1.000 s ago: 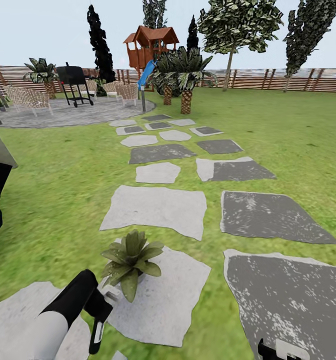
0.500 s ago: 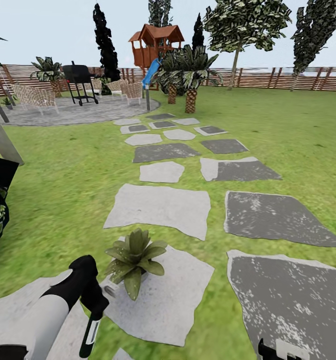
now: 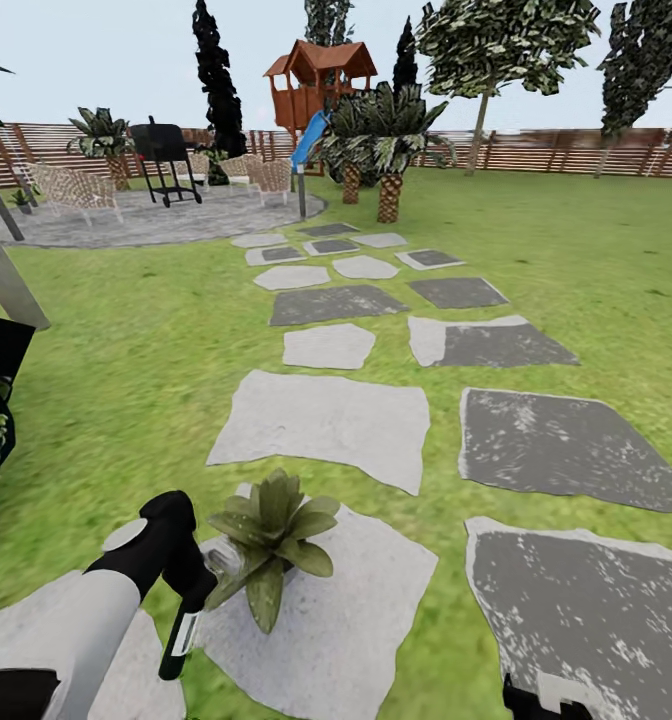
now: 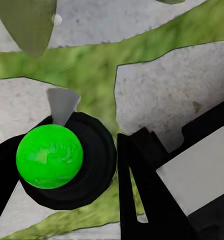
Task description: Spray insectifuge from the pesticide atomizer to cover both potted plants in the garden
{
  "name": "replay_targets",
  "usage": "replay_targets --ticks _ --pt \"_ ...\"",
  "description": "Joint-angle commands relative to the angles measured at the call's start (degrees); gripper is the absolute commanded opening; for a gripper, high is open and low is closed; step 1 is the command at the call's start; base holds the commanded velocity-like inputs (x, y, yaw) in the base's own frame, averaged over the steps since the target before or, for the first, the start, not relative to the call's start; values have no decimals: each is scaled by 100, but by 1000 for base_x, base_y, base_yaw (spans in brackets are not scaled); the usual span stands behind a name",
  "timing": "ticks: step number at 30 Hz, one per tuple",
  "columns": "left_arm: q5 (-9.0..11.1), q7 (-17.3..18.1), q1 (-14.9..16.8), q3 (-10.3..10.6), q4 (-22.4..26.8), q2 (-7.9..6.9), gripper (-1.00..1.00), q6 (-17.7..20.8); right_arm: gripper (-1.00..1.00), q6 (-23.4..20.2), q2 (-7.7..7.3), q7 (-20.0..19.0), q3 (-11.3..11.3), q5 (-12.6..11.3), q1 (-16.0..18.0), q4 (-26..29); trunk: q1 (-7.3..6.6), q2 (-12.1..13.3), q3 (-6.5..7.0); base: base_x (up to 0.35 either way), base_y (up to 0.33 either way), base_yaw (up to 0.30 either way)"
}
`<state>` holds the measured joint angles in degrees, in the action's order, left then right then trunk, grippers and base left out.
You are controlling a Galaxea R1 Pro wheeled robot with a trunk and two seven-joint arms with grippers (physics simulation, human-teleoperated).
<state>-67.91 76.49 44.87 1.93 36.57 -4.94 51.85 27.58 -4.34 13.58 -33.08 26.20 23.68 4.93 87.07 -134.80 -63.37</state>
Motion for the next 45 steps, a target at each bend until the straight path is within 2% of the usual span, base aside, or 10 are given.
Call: replay_targets --ticks 1,7,10,15,25,29,32,35,39,45 --pt "-154 58 3 12 8 -7 -100 62 100 16 1 30 -32 61 5 -9 -1 -2 -5 5 0 265" --pt "-258 114 -1 -22 1 -20 -100 61 100 13 -5 36 -32 60 5 -9 -1 -2 -5 1 0 276" --pt "-330 710 42 7 12 6 -100 52 100 12 -12 39 -39 54 5 -9 -1 -2 -5 0 0 275" --pt "-874 1193 89 156 86 34 -100 57 100 18 -35 53 -47 52 5 0 -1 -2 -5 0 -15 67" --pt "-1275 1315 16 192 172 63 -100 53 100 12 -162 58 -51 43 5 0 -1 -2 -5 0 -249 92" --pt "-1301 1316 13 196 204 35 -100 53 100 11 -163 58 -48 43 5 -1 -1 -2 -5 -20 -273 271" --pt "-1300 1316 157 181 219 53 -100 53 100 11 -163 58 -44 43 5 -1 -1 -2 -5 -115 -151 275" --pt "-1307 1320 741 182 174 111 -100 53 100 12 -163 58 -42 43 5 -1 -1 -2 -5 -19 -23 223" --pt "-1379 1338 1017 185 141 230 -100 53 100 11 -163 58 -44 43 5 -1 -1 -2 -5 -2 -2 36" --pt "-1885 1351 1389 185 145 313 -100 45 100 11 -169 49 -41 52 5 -7 -1 -2 -5 0 0 1"
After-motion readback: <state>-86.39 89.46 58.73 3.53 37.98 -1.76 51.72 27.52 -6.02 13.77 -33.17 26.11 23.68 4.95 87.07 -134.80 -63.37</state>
